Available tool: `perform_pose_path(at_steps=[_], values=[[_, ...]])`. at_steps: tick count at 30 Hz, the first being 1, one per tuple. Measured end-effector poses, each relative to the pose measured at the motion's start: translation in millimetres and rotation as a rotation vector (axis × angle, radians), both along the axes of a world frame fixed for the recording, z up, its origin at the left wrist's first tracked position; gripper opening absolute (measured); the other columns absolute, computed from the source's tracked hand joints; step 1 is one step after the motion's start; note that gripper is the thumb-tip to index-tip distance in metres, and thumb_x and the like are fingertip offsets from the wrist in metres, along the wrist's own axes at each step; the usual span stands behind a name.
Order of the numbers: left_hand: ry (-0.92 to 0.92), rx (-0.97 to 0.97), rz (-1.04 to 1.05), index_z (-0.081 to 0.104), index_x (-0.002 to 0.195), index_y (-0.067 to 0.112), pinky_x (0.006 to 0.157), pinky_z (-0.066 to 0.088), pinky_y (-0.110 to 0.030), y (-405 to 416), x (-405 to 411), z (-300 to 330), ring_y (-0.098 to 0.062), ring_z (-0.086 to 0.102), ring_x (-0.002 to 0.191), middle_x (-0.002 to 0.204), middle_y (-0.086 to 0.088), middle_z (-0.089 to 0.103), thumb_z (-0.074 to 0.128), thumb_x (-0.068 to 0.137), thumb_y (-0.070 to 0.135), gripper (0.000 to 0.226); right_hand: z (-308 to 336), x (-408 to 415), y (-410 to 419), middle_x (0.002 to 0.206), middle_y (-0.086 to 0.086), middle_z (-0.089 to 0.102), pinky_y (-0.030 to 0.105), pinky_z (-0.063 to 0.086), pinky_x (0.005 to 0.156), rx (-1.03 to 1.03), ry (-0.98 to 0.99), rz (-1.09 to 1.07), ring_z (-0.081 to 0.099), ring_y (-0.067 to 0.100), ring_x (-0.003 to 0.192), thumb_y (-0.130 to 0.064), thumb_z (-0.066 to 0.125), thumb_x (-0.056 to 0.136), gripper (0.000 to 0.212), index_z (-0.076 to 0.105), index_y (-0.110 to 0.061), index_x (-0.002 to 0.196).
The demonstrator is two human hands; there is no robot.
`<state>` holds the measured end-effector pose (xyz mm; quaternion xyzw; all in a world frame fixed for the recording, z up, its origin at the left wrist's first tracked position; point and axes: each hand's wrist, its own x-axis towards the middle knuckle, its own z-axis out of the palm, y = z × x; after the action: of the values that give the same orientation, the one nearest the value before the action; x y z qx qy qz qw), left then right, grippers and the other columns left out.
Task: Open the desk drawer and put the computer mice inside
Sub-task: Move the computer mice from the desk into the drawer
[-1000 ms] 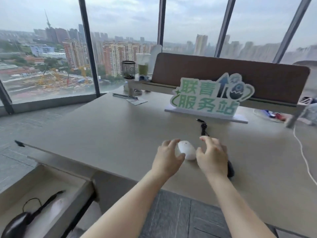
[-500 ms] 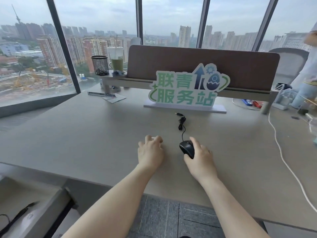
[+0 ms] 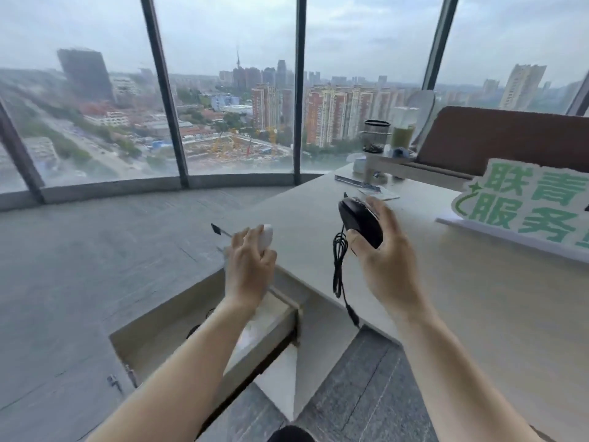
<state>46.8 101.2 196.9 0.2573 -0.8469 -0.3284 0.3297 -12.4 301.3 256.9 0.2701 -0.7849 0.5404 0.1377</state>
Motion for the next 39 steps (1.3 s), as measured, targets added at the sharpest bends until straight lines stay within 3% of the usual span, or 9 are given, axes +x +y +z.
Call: perform_pose_path(at_steps=[5,8,10,17,22,26,32,35,39], values=[[-0.21,0.008,0.228,0.043,0.138,0.015,0.091,0.029,-0.033,-89,73,-38,-0.032,0.044,0.118,0.137,-0.012,0.046,0.042,0.091,0.024,0.047,-29,33,-102,0.131,-0.003,0.056,0.021,0.039,0.088,0.023,-0.084,0.19,0.054,0.01,0.108,-0.025,0.063,0.09,0.053,0.044,-0.033,0.139],[-0.409,0.055,0.3,0.04,0.141,0.014,0.1,0.032,-0.041,-124,100,-75,-0.033,0.043,0.122,0.14,-0.012,0.044,0.041,0.089,0.022,0.052,-61,48,-148,0.138,-0.008,0.051,0.026,0.035,0.102,0.075,-0.18,0.298,0.045,0.004,0.119,-0.025,0.061,0.091,0.054,0.041,-0.033,0.141],[-0.535,0.099,0.331,0.035,0.143,0.014,0.103,0.03,-0.042,-140,109,-100,-0.035,0.039,0.126,0.144,-0.014,0.038,0.041,0.089,0.023,0.055,-86,54,-171,0.136,-0.005,0.049,0.027,0.031,0.098,0.149,-0.257,0.331,0.04,0.004,0.117,-0.025,0.06,0.092,0.056,0.038,-0.034,0.143],[-0.836,0.211,0.393,0.026,0.145,0.014,0.097,0.042,-0.04,-154,107,-176,-0.033,0.039,0.12,0.14,-0.01,0.036,0.04,0.092,0.018,0.055,-188,66,-231,0.126,0.013,0.049,0.044,0.047,0.096,0.622,-0.442,0.299,0.048,0.03,0.114,-0.027,0.053,0.089,0.064,0.028,-0.033,0.148],[-1.044,0.308,0.36,0.014,0.151,0.011,0.106,0.037,-0.039,-154,91,-209,-0.032,0.029,0.133,0.149,-0.012,0.025,0.048,0.089,0.014,0.071,-232,67,-265,0.133,0.021,0.047,0.038,0.043,0.092,0.983,-0.495,0.262,0.043,0.036,0.123,-0.018,0.049,0.084,0.064,0.028,-0.024,0.145],[-1.122,0.337,0.312,0.01,0.15,0.011,0.107,0.036,-0.042,-158,86,-216,-0.036,0.03,0.135,0.15,-0.016,0.021,0.051,0.087,0.01,0.076,-255,64,-279,0.13,0.023,0.047,0.037,0.05,0.088,1.204,-0.53,0.246,0.055,0.033,0.114,-0.016,0.048,0.082,0.063,0.027,-0.017,0.142],[-1.098,0.276,0.302,0.012,0.152,0.004,0.107,0.036,-0.042,-168,85,-208,-0.041,0.034,0.134,0.157,-0.019,0.016,0.047,0.087,0.011,0.074,-260,64,-277,0.123,0.017,0.058,0.035,0.044,0.071,1.266,-0.427,0.276,0.06,0.032,0.107,-0.036,0.052,0.087,0.059,0.03,-0.017,0.138],[-0.845,0.242,0.281,0.012,0.152,0.004,0.106,0.036,-0.04,-170,90,-182,-0.038,0.037,0.132,0.154,-0.014,0.025,0.045,0.091,0.015,0.07,-243,67,-263,0.12,0.012,0.056,0.035,0.041,0.073,1.112,-0.336,0.302,0.056,0.031,0.105,-0.032,0.044,0.09,0.038,0.044,-0.015,0.124],[-0.434,0.102,0.26,0.041,0.143,0.01,0.107,0.035,-0.037,-174,114,-147,-0.03,0.044,0.129,0.145,-0.01,0.046,0.043,0.093,0.014,0.051,-223,78,-237,0.11,0.003,0.06,0.033,0.045,0.071,0.939,-0.264,0.377,0.053,0.021,0.09,-0.029,0.041,0.091,0.028,0.058,-0.016,0.11]])
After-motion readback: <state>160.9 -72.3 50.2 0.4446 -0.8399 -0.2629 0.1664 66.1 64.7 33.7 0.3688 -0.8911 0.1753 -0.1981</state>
